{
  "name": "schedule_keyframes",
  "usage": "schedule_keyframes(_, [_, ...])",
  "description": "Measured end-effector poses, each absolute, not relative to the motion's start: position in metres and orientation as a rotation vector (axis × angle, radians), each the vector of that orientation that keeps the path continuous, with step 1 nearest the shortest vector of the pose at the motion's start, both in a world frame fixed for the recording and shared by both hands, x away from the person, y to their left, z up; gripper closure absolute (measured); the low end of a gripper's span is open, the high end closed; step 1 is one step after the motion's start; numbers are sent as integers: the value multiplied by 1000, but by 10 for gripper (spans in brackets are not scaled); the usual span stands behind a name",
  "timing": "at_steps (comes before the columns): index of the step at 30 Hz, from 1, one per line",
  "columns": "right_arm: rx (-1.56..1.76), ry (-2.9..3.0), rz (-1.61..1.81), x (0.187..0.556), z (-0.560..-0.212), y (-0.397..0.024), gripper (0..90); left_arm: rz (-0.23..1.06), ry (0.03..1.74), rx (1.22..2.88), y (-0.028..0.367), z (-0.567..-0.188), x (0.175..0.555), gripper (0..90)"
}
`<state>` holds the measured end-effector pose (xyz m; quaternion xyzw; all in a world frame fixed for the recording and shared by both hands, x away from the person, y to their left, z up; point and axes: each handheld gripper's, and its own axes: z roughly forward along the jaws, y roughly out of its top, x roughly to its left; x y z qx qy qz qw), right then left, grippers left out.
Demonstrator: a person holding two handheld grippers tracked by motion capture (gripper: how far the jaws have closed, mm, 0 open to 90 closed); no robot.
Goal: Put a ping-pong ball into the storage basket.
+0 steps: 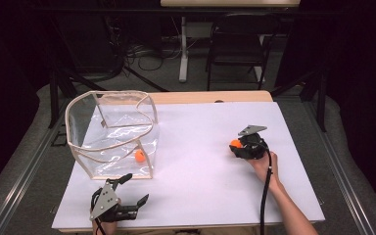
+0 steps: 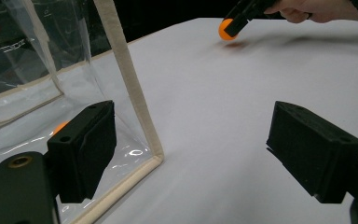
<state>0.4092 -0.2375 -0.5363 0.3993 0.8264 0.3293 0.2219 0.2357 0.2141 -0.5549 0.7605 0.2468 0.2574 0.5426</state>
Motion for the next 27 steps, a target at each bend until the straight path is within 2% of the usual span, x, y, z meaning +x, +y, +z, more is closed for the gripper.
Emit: schedule_keyframes(27, [1043, 2298, 921, 395, -513, -232, 507, 613, 588, 1804, 215, -555, 236, 157])
